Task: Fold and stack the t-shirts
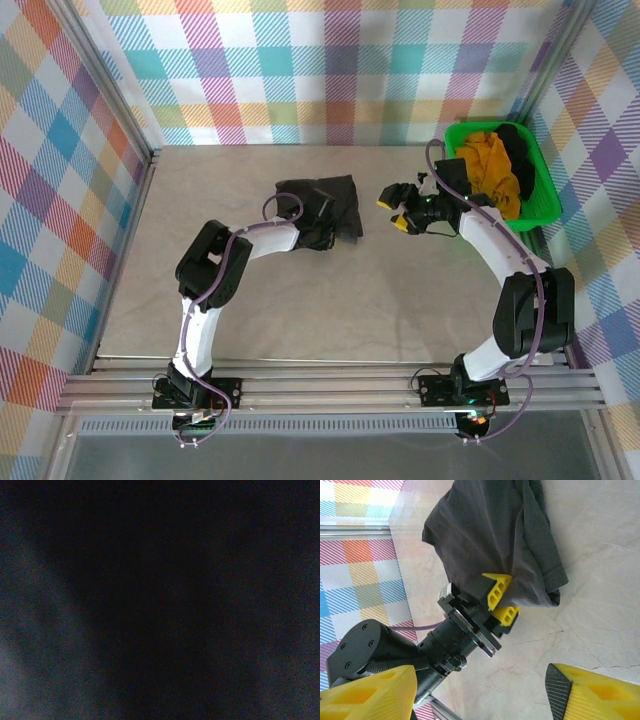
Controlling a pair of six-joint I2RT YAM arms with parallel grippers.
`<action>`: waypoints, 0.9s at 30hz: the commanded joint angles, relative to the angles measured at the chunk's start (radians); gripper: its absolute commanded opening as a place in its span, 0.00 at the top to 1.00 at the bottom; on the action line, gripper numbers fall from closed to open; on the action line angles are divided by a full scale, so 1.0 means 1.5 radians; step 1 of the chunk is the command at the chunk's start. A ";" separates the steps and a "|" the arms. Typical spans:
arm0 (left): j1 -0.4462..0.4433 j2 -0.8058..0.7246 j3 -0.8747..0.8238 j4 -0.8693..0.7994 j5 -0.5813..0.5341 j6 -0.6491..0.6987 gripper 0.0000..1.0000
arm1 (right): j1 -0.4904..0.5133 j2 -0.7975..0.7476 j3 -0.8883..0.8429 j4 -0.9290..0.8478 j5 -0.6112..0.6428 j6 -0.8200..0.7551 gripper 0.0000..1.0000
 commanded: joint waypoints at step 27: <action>0.487 0.190 0.350 -0.288 0.144 0.726 0.72 | -0.004 -0.010 -0.010 0.039 -0.043 -0.039 0.31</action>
